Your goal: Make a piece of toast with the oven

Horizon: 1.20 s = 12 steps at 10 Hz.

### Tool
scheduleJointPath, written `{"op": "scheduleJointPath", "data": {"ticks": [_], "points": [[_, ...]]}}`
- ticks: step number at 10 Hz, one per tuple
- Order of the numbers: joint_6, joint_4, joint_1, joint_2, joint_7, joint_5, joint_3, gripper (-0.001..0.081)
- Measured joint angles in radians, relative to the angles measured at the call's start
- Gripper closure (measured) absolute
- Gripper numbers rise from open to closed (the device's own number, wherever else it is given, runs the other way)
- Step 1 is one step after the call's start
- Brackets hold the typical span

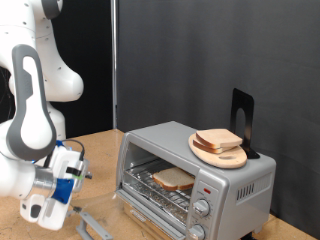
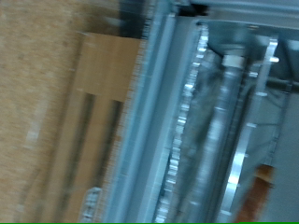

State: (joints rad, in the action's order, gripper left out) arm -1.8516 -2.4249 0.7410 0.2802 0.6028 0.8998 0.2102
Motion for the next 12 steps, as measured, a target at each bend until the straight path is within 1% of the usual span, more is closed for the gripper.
{"op": "scheduleJointPath", "data": {"ticks": [2,6,9,12], "points": [[0.080,-0.008,0.011,-0.056,-0.021,0.011,-0.001,-0.0002],[0.180,-0.022,0.013,-0.160,-0.074,0.065,0.004,-0.0002],[0.202,-0.050,-0.005,-0.237,-0.092,0.134,0.045,-0.0002],[0.202,-0.092,-0.040,-0.299,-0.093,0.182,0.096,-0.0002]]}}
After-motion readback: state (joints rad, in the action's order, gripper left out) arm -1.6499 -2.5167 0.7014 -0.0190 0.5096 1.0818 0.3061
